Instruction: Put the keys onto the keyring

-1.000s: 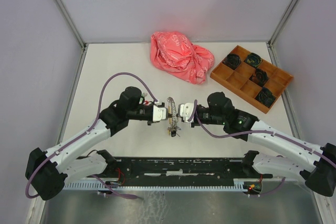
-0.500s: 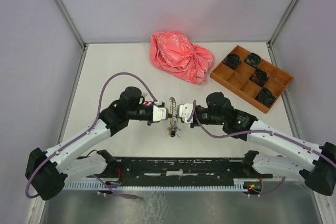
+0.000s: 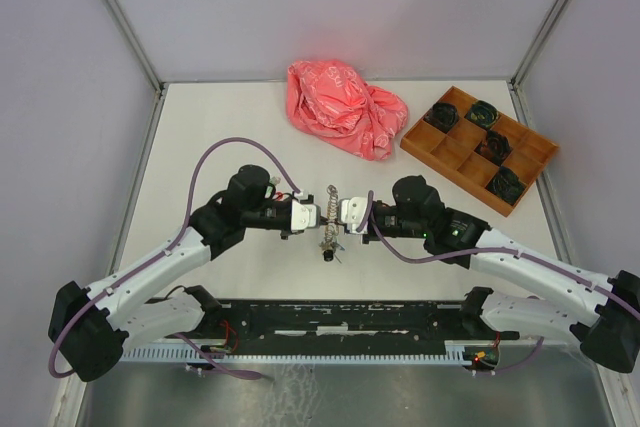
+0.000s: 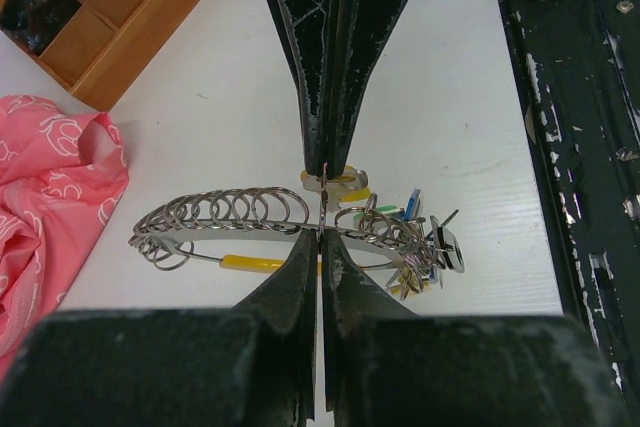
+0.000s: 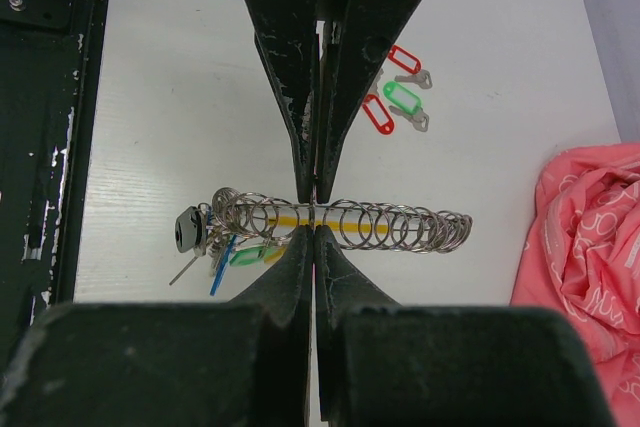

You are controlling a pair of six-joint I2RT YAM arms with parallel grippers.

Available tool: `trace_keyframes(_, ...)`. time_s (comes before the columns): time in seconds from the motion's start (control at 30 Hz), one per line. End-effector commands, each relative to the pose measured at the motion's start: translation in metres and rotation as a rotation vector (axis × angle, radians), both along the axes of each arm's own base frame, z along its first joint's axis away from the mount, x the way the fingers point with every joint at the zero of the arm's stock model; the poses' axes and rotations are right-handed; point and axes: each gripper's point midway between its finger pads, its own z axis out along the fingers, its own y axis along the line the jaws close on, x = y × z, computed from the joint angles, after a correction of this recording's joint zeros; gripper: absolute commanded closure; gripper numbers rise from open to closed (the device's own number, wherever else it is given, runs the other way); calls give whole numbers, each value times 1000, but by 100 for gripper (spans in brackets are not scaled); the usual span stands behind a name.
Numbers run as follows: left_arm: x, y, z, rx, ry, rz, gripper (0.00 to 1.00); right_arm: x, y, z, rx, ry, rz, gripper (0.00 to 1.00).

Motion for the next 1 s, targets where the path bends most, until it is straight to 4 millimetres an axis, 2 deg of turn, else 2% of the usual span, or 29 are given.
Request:
trace_keyframes(0.0, -4, -12, 29, -98, -27, -44, 97, 1, 9, 17, 50, -24, 8, 99)
trace_keyframes(0.7, -13, -18, 39, -162, 6, -83, 97, -3, 18, 16, 70, 5, 29, 99)
trace_keyframes(0.9, -13, -19, 37, -155, 11, -81, 97, -4, 24, 24, 101, 17, 43, 99)
trace_keyframes(0.97, -12, -19, 35, -146, 15, -76, 97, -4, 26, 23, 96, 25, 47, 96)
